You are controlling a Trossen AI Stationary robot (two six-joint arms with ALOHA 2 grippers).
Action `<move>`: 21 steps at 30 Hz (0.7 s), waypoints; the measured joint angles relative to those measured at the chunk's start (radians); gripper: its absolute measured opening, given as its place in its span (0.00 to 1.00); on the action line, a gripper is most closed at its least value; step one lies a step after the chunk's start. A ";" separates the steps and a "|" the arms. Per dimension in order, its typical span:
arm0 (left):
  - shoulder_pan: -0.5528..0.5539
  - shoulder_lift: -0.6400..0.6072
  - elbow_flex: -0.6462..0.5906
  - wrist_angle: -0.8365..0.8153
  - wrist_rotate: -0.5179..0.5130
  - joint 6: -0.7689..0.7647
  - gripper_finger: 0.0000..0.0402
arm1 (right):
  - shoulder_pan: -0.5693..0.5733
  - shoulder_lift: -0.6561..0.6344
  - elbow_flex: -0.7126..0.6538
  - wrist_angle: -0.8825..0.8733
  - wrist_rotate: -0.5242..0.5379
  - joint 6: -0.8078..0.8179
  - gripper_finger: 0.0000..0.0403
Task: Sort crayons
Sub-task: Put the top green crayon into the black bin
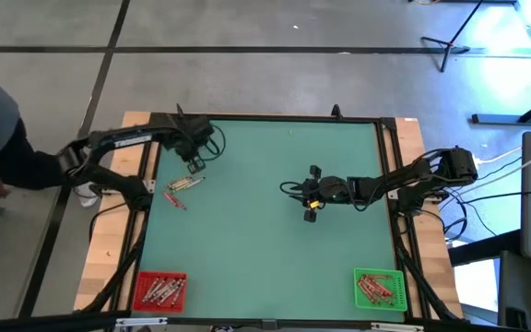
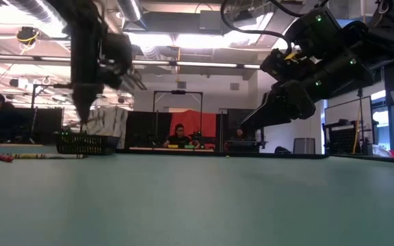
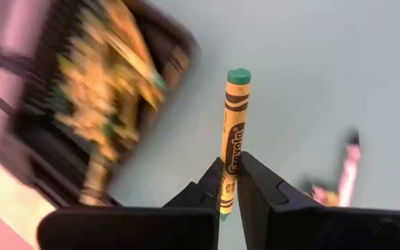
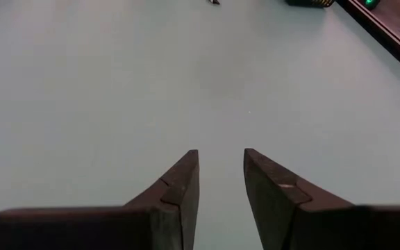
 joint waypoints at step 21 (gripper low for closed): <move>0.253 0.064 0.014 0.338 -0.092 0.169 0.04 | 0.000 0.000 0.000 -0.005 0.000 0.000 0.27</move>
